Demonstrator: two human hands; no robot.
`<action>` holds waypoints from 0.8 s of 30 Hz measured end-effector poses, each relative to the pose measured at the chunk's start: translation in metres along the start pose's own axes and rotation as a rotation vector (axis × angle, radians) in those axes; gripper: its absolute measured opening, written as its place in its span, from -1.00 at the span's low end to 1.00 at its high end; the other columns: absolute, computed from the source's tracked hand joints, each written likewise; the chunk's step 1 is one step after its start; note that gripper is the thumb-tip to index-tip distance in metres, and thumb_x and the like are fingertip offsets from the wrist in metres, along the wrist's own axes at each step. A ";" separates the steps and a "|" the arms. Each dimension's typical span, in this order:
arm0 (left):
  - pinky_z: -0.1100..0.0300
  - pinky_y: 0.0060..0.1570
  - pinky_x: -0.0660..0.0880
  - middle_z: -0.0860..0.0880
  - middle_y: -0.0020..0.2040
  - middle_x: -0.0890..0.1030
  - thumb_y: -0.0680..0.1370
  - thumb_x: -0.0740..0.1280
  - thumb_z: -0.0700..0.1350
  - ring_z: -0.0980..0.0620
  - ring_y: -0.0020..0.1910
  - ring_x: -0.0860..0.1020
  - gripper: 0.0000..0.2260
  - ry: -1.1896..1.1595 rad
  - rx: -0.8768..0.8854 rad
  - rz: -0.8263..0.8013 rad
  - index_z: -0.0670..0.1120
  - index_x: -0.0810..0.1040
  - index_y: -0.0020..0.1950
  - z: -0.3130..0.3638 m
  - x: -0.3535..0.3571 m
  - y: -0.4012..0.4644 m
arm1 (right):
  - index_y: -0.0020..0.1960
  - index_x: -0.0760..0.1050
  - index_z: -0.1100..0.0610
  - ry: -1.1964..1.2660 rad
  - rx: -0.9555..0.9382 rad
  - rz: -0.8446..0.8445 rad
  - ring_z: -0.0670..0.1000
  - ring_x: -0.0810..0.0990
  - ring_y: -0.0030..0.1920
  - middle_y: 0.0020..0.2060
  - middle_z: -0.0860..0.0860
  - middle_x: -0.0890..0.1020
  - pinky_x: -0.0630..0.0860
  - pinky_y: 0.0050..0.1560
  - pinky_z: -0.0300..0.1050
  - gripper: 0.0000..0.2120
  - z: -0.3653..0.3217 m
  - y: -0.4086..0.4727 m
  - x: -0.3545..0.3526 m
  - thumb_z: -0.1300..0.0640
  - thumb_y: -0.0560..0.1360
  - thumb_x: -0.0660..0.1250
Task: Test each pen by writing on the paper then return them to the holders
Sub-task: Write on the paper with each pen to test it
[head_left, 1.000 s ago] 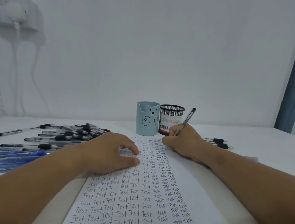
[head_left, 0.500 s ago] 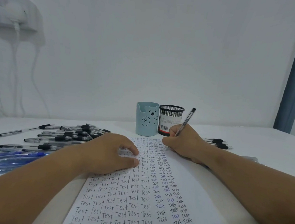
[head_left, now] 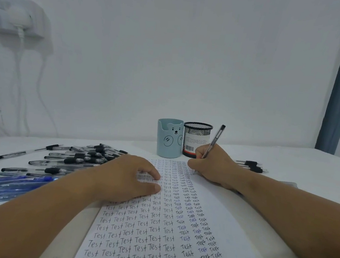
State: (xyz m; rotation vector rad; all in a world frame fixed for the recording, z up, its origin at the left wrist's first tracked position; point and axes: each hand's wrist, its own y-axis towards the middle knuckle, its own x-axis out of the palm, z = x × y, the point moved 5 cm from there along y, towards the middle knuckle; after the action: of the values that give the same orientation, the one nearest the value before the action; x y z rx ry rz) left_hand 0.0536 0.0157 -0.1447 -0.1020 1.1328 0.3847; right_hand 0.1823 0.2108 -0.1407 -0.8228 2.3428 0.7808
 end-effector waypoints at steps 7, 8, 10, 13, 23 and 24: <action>0.23 0.37 0.26 0.32 0.33 0.48 0.48 0.42 0.27 0.28 0.36 0.39 -0.70 0.000 0.000 -0.003 0.27 0.60 0.18 -0.001 0.000 0.000 | -0.45 0.22 0.05 -0.006 0.003 0.005 -0.08 0.24 -0.48 -0.58 -0.10 0.25 0.21 -0.42 -0.22 -0.60 -0.001 0.001 0.000 0.24 0.40 0.38; 0.22 0.39 0.26 0.32 0.33 0.48 0.48 0.42 0.27 0.28 0.36 0.38 -0.70 0.003 0.003 -0.002 0.26 0.60 0.18 -0.001 0.000 0.000 | -0.45 0.21 0.05 -0.001 0.008 0.000 -0.08 0.23 -0.49 -0.59 -0.11 0.24 0.20 -0.43 -0.23 -0.60 0.000 0.000 0.000 0.25 0.40 0.38; 0.21 0.41 0.26 0.33 0.31 0.49 0.49 0.42 0.26 0.28 0.36 0.39 -0.71 0.009 0.006 0.002 0.26 0.61 0.19 0.000 0.000 0.000 | -0.46 0.21 0.06 0.007 0.017 -0.001 -0.10 0.22 -0.52 -0.63 -0.14 0.22 0.20 -0.46 -0.25 -0.60 0.001 0.000 0.000 0.25 0.39 0.38; 0.20 0.41 0.27 0.33 0.31 0.49 0.49 0.42 0.26 0.28 0.36 0.39 -0.71 0.004 0.001 -0.001 0.26 0.61 0.18 0.000 0.000 0.001 | -0.46 0.23 0.06 0.001 0.006 0.004 -0.07 0.25 -0.46 -0.62 -0.14 0.23 0.22 -0.41 -0.22 -0.61 0.001 0.001 0.001 0.24 0.39 0.39; 0.18 0.44 0.26 0.32 0.33 0.49 0.48 0.42 0.26 0.26 0.37 0.39 -0.71 0.004 -0.001 -0.001 0.26 0.61 0.18 -0.001 0.000 0.000 | -0.43 0.25 0.06 -0.010 -0.016 0.037 -0.04 0.31 -0.42 -0.53 -0.07 0.32 0.28 -0.39 -0.21 -0.60 -0.001 -0.001 -0.001 0.16 0.46 0.41; 0.16 0.45 0.27 0.32 0.33 0.49 0.48 0.42 0.27 0.26 0.37 0.39 -0.71 0.005 -0.001 -0.001 0.26 0.61 0.18 -0.001 0.000 0.000 | -0.41 0.27 0.07 0.015 -0.033 0.050 -0.03 0.34 -0.42 -0.51 -0.05 0.36 0.31 -0.40 -0.22 -0.58 -0.004 -0.002 -0.001 0.05 0.52 0.39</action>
State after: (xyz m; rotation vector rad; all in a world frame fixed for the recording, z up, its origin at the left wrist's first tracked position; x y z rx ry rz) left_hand 0.0528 0.0155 -0.1451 -0.1044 1.1370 0.3838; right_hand 0.1833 0.2080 -0.1380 -0.7894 2.3777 0.8392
